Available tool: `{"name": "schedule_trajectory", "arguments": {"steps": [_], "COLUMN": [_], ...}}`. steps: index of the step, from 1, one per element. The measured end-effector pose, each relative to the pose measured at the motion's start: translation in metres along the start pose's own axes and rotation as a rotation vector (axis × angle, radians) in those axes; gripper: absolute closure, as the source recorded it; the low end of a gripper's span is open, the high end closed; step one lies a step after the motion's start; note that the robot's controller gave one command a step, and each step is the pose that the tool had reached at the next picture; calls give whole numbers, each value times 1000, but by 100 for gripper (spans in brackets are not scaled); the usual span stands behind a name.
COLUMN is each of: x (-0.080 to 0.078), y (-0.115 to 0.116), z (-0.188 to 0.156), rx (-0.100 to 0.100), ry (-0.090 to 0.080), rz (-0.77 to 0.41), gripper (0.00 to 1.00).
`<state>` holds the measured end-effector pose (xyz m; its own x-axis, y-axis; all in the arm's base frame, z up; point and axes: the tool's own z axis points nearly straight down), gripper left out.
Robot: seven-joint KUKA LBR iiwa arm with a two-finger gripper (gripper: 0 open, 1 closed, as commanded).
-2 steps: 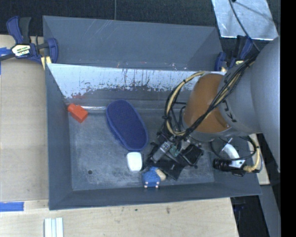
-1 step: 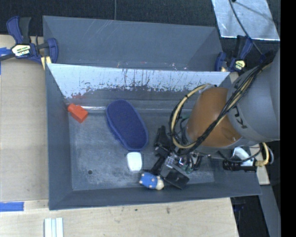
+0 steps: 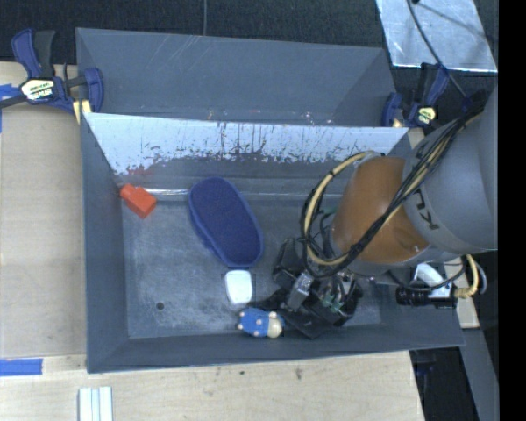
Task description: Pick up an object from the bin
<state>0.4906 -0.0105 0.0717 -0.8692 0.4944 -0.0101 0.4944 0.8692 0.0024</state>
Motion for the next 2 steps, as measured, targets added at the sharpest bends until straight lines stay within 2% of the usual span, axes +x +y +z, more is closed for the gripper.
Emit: {"name": "schedule_trajectory", "arguments": {"steps": [1, 2], "x": [-1, -1], "y": [0, -1], "z": [-56, -68], "rx": [2, 3], "ry": [8, 11], "rz": [-1, -1], "gripper": [100, 100]}}
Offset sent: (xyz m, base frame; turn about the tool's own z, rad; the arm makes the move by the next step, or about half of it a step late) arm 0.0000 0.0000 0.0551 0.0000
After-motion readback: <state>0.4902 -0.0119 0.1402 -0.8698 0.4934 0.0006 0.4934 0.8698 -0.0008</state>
